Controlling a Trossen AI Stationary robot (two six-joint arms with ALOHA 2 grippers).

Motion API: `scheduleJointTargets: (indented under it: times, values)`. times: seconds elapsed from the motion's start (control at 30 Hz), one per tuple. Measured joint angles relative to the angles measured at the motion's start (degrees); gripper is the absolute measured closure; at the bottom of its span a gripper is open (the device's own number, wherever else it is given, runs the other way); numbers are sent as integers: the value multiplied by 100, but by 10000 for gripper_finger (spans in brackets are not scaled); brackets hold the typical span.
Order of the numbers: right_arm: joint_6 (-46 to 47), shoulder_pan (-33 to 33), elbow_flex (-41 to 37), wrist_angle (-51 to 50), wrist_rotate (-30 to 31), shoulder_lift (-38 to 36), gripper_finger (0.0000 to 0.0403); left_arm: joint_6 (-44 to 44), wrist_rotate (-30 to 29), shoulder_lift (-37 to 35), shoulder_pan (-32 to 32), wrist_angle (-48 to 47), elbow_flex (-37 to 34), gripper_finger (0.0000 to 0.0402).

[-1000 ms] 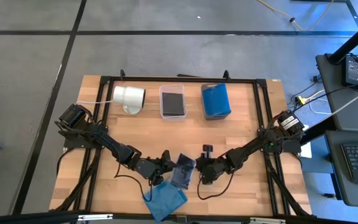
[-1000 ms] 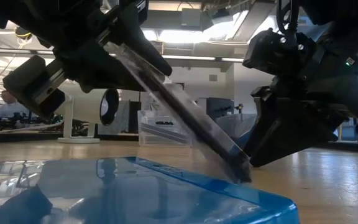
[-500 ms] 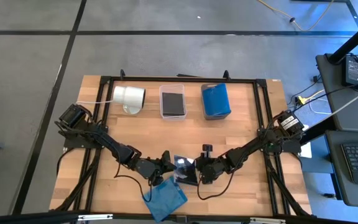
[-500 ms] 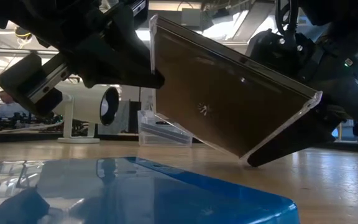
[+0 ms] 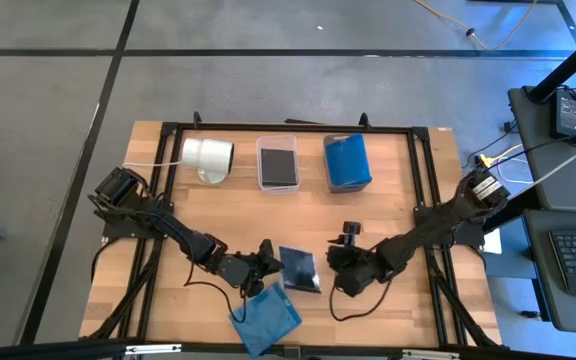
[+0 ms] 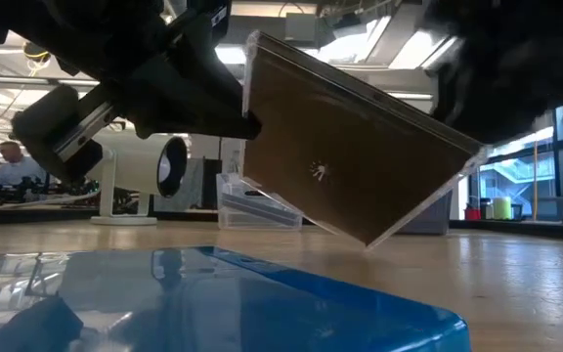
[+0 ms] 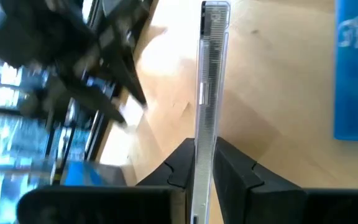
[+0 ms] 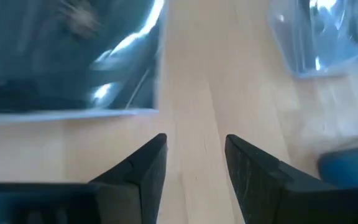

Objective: Pick & place jewel cases by type
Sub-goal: Put the black cd case into the white bin

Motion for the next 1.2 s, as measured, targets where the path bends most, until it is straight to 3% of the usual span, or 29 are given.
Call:
scheduleJointTargets:
  times: [0.23, 0.5, 0.83, 1.2]
  values:
    - [-450, 462, 549, -250, 274, -150, 235, -1041, -839, 0, 2, -1, 0, 367]
    - [-610, 767, 981, -151, 182, -154, 235, -1386, -1308, 0, 0, 1, 0, 360]
    - [-1125, 621, 522, 837, 332, -8, 235, -1875, -1442, 0, 0, 45, 0, 359]
    - [-1359, 365, 522, 990, 433, 73, 235, -1992, -1530, 0, 0, 47, 0, 362]
